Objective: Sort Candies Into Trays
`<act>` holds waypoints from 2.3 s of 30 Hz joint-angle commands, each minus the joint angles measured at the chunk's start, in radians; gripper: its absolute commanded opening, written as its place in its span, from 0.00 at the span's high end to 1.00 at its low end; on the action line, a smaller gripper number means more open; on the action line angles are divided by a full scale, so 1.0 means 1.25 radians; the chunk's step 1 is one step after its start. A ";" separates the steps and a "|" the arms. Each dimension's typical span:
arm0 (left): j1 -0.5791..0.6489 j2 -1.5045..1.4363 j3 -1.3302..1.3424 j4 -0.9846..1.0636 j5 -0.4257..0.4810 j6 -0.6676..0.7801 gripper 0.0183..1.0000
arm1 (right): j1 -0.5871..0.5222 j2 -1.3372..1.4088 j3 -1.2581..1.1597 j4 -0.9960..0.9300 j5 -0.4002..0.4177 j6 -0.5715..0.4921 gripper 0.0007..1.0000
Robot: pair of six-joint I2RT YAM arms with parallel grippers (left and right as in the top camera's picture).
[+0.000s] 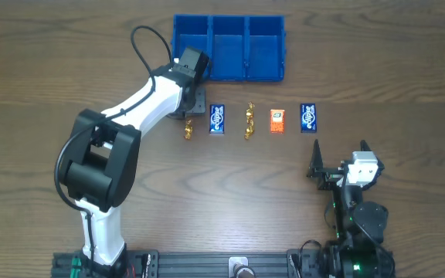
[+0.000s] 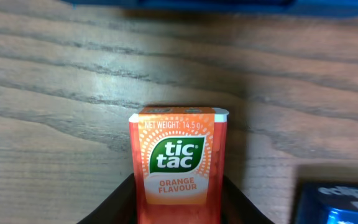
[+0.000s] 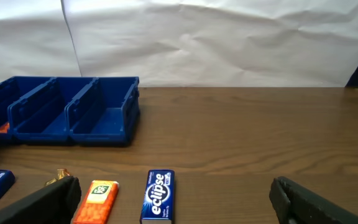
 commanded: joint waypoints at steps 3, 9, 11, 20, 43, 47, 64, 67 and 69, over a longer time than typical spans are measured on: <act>-0.001 -0.060 0.092 -0.076 0.001 -0.002 0.74 | -0.003 -0.006 -0.002 -0.004 0.004 -0.012 0.00; -0.003 -0.168 0.183 -0.088 -0.057 0.016 0.75 | -0.003 -0.006 -0.002 -0.004 0.004 -0.012 0.00; -0.002 -0.158 0.254 -0.111 -0.080 0.032 0.75 | -0.003 -0.006 -0.002 -0.004 0.004 -0.012 0.00; 0.041 0.027 0.509 -0.168 -0.057 0.063 0.74 | -0.003 -0.006 -0.002 -0.004 0.004 -0.012 0.00; 0.062 0.131 0.517 -0.161 -0.033 0.074 0.33 | -0.003 -0.006 -0.002 -0.004 0.004 -0.012 0.00; 0.062 0.131 0.517 -0.158 -0.032 0.074 0.11 | -0.003 -0.006 -0.002 -0.004 0.004 -0.012 0.00; -0.308 0.105 0.598 -0.230 -0.150 -0.216 0.19 | -0.003 -0.006 -0.002 -0.004 0.004 -0.012 0.00; -0.378 0.127 0.598 -0.268 -0.175 -0.290 0.20 | -0.003 -0.006 -0.002 -0.004 0.004 -0.012 0.00; -0.402 0.147 0.598 -0.284 -0.175 -0.329 0.20 | -0.003 -0.006 -0.002 -0.004 0.004 -0.012 0.00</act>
